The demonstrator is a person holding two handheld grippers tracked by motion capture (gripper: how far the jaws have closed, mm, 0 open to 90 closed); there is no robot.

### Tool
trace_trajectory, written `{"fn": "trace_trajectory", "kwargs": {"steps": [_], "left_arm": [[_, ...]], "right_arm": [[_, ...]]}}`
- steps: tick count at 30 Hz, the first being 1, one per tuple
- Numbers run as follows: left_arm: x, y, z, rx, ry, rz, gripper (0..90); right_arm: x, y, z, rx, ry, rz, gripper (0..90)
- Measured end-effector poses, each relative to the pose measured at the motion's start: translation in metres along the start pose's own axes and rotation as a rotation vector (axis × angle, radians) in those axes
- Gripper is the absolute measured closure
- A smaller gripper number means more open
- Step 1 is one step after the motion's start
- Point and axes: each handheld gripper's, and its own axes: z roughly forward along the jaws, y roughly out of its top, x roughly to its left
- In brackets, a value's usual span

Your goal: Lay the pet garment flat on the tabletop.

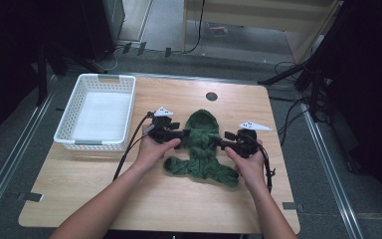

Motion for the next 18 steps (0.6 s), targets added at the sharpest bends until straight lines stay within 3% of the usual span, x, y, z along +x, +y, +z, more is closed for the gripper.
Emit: {"fn": "trace_trajectory", "kwargs": {"steps": [3, 5, 6, 7, 10, 13, 14, 16, 18], "left_arm": [[-0.005, -0.006, 0.005, 0.043, 0.068, 0.004, 40.5], [-0.007, -0.009, 0.01, 0.074, 0.111, 0.017, 44.1], [-0.007, -0.009, 0.01, 0.074, 0.111, 0.017, 50.8], [-0.01, -0.012, 0.015, 0.095, 0.154, 0.056, 57.1], [-0.011, -0.015, 0.019, 0.113, 0.155, 0.107, 78.9], [-0.011, -0.02, 0.024, 0.14, 0.193, 0.151, 84.0], [-0.011, -0.02, 0.024, 0.14, 0.193, 0.151, 84.4], [-0.006, -0.021, 0.025, 0.124, 0.18, 0.102, 84.6], [-0.004, -0.019, 0.026, 0.123, 0.175, 0.085, 84.6]], "right_arm": [[-0.001, -0.008, 0.008, 0.033, -0.02, 0.007, 39.0], [-0.002, -0.01, 0.012, 0.038, -0.004, 0.016, 61.4], [-0.002, -0.01, 0.012, 0.038, -0.004, 0.016, 61.4], [-0.002, -0.012, 0.015, 0.049, -0.069, -0.028, 75.7], [-0.006, -0.017, 0.016, 0.057, -0.108, -0.002, 82.2], [-0.009, -0.023, 0.017, 0.085, -0.135, -0.005, 83.1], [-0.009, -0.023, 0.017, 0.085, -0.135, -0.005, 83.1], [-0.013, -0.029, 0.017, 0.1, -0.147, 0.008, 84.0], [-0.015, -0.032, 0.017, 0.096, -0.155, 0.004, 84.2]]}}
